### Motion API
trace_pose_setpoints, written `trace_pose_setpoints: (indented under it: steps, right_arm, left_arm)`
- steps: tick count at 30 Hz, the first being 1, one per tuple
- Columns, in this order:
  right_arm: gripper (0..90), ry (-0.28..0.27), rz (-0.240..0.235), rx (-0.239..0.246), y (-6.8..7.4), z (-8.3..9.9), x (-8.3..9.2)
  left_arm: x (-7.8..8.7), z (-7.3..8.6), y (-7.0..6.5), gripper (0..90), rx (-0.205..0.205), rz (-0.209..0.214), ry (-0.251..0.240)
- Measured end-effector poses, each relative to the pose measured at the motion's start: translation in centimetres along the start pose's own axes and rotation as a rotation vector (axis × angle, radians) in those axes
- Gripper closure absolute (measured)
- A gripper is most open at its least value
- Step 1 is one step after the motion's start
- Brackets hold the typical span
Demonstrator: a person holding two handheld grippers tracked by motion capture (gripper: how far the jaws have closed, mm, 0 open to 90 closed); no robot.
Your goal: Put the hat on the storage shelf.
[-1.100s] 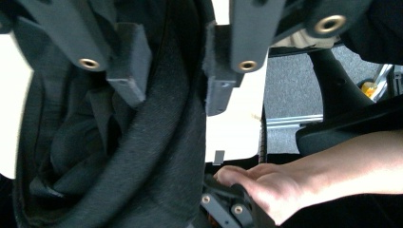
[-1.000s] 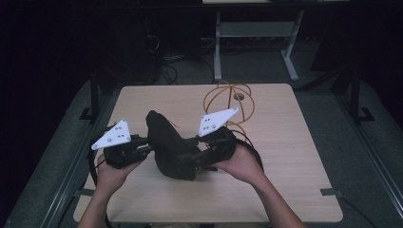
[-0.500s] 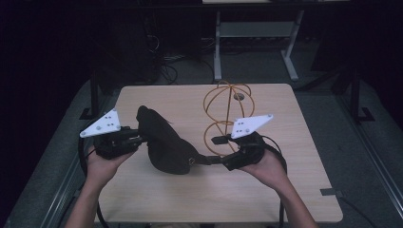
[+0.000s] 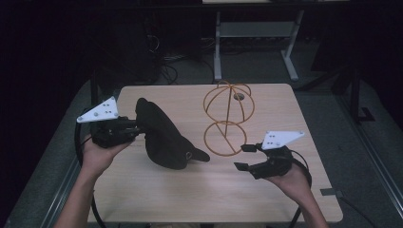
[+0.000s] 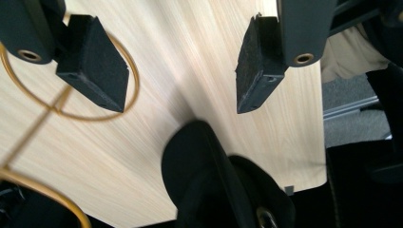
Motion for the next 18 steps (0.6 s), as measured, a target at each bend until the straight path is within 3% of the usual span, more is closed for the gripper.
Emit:
trace_pose_setpoints:
  steps: [11, 18]
  right_arm:
    - [31.6, 0.033, 0.066, -0.098, -1.8, 4.4, 1.4]
    - [29.2, 0.058, 0.074, -0.151, -2.6, 5.9, 1.8]
  left_arm:
    - [-0.9, -1.6, 1.3, 83.6, -0.003, 0.024, 0.027]
    - [-1.6, -3.0, 1.8, 83.6, -0.022, 0.038, 0.034]
Point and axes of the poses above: each handheld gripper's, and its own axes: x roughly backward along the jaws, z roughly out of its underside, y roughly to its left, the point moved 2 cm from there along -x, roughly forward along the jaws, and after that the axes turned 7 degrees about -z, right-handed, at the moved point
